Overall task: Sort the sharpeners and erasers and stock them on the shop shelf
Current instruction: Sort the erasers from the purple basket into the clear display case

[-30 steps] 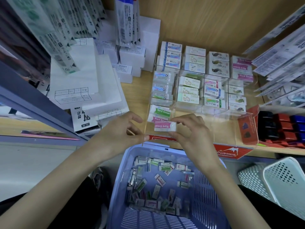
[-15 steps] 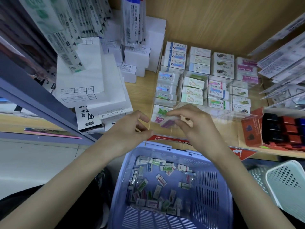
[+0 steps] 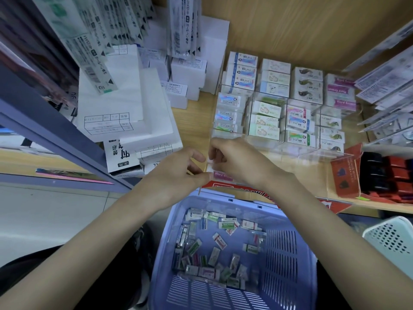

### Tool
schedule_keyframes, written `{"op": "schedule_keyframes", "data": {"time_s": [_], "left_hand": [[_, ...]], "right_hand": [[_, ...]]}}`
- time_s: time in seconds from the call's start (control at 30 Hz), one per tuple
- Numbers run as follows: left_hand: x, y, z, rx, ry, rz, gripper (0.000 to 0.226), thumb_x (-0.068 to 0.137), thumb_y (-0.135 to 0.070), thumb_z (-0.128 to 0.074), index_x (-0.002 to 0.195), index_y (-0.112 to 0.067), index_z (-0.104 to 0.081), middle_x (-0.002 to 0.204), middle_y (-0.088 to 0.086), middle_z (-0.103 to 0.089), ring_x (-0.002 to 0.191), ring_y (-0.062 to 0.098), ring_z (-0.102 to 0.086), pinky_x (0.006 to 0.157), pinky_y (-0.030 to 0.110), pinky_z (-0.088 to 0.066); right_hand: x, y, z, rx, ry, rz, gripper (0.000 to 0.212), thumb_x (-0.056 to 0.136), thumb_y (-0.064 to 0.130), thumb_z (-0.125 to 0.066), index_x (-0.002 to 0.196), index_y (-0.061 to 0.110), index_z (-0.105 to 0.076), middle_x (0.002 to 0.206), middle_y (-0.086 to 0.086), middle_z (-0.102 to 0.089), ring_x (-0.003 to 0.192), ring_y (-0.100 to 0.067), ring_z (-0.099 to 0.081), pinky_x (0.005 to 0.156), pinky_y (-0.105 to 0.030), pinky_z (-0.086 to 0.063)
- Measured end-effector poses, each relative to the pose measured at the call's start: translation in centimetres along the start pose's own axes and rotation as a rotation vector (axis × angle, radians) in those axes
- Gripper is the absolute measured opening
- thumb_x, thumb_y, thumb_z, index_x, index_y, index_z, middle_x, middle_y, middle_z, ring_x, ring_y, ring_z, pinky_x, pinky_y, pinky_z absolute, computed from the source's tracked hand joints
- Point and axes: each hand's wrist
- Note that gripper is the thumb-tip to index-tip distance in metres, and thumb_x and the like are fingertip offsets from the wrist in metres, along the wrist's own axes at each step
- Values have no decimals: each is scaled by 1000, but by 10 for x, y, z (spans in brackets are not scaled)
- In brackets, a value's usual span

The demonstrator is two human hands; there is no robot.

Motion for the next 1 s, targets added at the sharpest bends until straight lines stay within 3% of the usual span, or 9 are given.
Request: {"op": "schedule_keyframes", "data": {"time_s": [0.1, 0.17, 0.23, 0.3, 0.43, 0.63, 0.77, 0.87, 1.0], "left_hand": [[-1, -1, 0, 0, -5, -7, 25, 82, -29, -69, 102, -30, -53, 90, -6, -67, 82, 13, -63, 82, 28, -47], [-3, -1, 2, 32, -19, -13, 27, 82, -30, -70, 103, -29, -53, 89, -9, -67, 82, 10, -62, 76, 22, -44], [-3, 0, 2, 56, -22, -20, 28, 81, -30, -71, 104, -29, -53, 89, -9, -66, 82, 9, -62, 74, 20, -43], [-4, 1, 1, 65, -11, -21, 29, 81, -29, -72, 103, -28, -53, 88, -9, -66, 81, 9, -61, 75, 22, -45], [-4, 0, 0, 81, 1, -20, 28, 82, -29, -71, 102, -29, -52, 87, -11, -65, 80, 6, -60, 74, 21, -45], [-5, -2, -2, 114, -2, -13, 26, 86, -32, -65, 107, -27, -51, 91, -13, -62, 83, 1, -58, 69, 13, -41], [-4, -2, -2, 122, -9, -9, 24, 87, -34, -63, 108, -26, -52, 90, -14, -62, 84, 1, -58, 71, 15, -41], [-5, -2, -2, 139, -6, -9, 25, 88, -34, -62, 109, -26, -52, 91, -15, -61, 84, 0, -57, 70, 13, -40], [-5, -3, -3, 172, -2, -9, 28, 88, -35, -61, 112, -26, -50, 92, -15, -60, 84, -2, -55, 69, 11, -38]], "right_hand": [[-8, -4, 7, 38, -40, -2, 16, 90, 3, -55, 98, 16, -58, 101, -5, -68, 96, -17, -63, 85, -34, -49], [-16, -8, 17, -13, -146, -15, 32, 91, -2, -47, 118, 13, -57, 114, -8, -65, 108, -20, -60, 92, -36, -47], [-22, -9, 17, -263, -171, -23, 53, 84, -9, -43, 131, 13, -49, 117, -10, -63, 111, -25, -54, 94, -35, -43], [-24, -8, 6, -552, -151, 20, 57, 79, -6, -45, 134, 11, -45, 120, -7, -60, 113, -25, -44, 91, -31, -29], [-26, -10, -5, -661, -222, 53, 46, 75, 0, -49, 118, 13, -57, 119, 1, -61, 110, -23, -43, 81, -28, -19], [-28, -15, -18, -721, -312, -14, 38, 56, 2, -66, 93, 10, -70, 107, -7, -63, 96, -32, -55, 81, -33, -25], [-31, -16, -15, -707, -370, 58, 31, 57, 0, -64, 85, 13, -73, 86, -2, -60, 88, -30, -52, 94, -37, -25], [-34, -16, -17, -742, -278, 40, 20, 61, 3, -67, 74, 16, -74, 70, 3, -60, 89, -29, -52, 113, -47, -13], [-31, -10, -23, -735, -249, -42, 19, 69, 4, -60, 81, 11, -73, 78, -1, -65, 100, -32, -52, 109, -53, -1]]}}
Point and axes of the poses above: each hand's wrist, its own x-axis towards the middle knuckle, its own z-axis out of the back of the hand, y = z × x
